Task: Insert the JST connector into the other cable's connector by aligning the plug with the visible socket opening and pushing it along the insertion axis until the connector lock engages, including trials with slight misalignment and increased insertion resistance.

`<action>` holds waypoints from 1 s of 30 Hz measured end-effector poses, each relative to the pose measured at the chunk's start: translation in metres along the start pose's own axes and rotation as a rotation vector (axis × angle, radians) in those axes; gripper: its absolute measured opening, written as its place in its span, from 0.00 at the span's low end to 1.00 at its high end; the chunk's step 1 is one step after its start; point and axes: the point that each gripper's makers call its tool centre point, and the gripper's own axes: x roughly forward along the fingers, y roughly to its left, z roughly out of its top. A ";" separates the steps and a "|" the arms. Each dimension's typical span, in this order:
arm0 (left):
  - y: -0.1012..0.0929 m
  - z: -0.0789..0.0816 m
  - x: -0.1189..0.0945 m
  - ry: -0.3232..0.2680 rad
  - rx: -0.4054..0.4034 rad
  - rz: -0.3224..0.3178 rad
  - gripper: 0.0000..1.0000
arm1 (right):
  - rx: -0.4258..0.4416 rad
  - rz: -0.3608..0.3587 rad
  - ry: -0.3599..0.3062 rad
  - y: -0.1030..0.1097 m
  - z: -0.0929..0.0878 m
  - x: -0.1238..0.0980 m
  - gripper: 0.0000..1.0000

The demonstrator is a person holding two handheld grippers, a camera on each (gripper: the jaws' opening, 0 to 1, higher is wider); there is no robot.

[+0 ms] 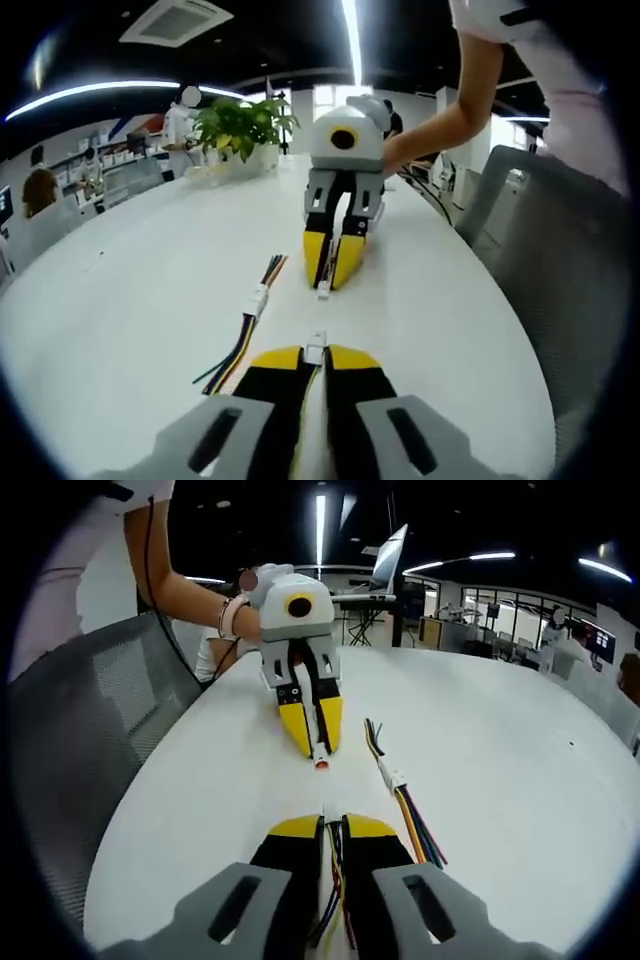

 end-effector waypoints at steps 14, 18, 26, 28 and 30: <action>0.000 0.000 -0.001 -0.010 -0.026 -0.007 0.00 | -0.012 0.003 0.005 0.001 0.007 -0.002 0.04; -0.003 0.000 -0.001 0.003 -0.029 -0.022 0.00 | -0.012 0.004 0.023 0.002 0.011 -0.003 0.04; -0.002 0.019 -0.007 0.003 0.027 -0.025 0.00 | -0.011 -0.006 0.041 0.000 0.023 -0.007 0.04; -0.001 0.024 -0.009 0.008 0.042 -0.023 0.00 | -0.005 -0.009 0.047 -0.001 0.025 -0.007 0.04; 0.000 0.029 -0.009 0.009 0.051 -0.027 0.00 | 0.002 -0.009 0.053 -0.002 0.025 -0.006 0.04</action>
